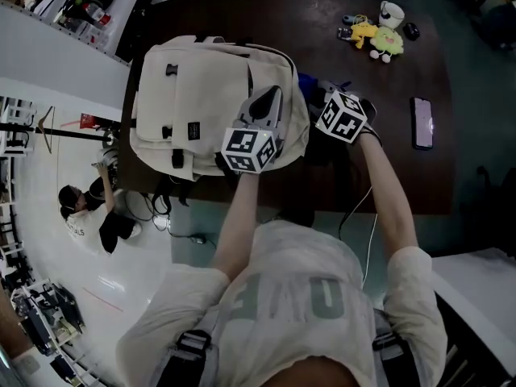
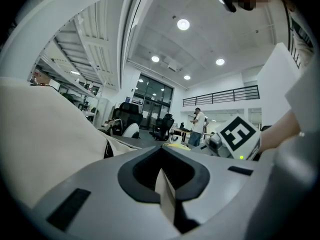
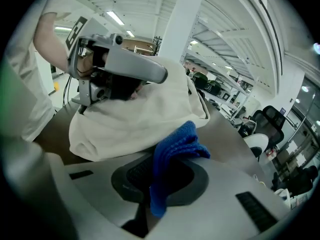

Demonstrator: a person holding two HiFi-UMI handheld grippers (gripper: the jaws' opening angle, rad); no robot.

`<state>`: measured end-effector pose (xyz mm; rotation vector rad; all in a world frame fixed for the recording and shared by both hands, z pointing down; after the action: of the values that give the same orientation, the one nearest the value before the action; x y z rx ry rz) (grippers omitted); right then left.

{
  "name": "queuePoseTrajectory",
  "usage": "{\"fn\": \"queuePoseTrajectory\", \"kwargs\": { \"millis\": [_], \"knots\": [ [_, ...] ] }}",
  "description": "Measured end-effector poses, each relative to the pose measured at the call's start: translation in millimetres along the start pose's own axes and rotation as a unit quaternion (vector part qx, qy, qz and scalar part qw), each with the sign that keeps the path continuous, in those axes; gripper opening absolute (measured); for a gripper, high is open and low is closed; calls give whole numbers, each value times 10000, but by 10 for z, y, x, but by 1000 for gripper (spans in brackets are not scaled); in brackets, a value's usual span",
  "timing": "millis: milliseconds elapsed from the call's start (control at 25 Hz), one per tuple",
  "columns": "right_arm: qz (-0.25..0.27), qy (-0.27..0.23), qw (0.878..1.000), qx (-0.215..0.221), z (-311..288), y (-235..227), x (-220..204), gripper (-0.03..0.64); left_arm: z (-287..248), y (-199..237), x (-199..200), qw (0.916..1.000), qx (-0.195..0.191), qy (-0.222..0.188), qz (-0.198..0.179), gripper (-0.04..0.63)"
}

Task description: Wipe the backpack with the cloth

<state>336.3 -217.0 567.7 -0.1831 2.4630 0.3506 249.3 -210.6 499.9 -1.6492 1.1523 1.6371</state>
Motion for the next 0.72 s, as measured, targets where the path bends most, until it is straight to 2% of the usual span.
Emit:
{"fn": "queuePoseTrajectory", "kwargs": {
  "millis": [400, 720],
  "knots": [
    [-158, 171, 9986, -474, 230, 588, 10, 38, 361, -170, -39, 9998, -172, 14, -101, 5],
    [-498, 183, 9959, -726, 287, 1099, 50, 38, 693, -211, -72, 9997, -244, -19, -81, 5]
  ]
}}
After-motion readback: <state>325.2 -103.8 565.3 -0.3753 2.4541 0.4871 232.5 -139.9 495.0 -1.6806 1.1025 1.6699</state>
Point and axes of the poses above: the fingertips, and each gripper's own axes: z backward along the fingers, y to its left, x out of its top, the point moved 3 cm from there along z, backward along the fingers, and after that the axes turned 9 degrees about x, right-handed, at the moved point
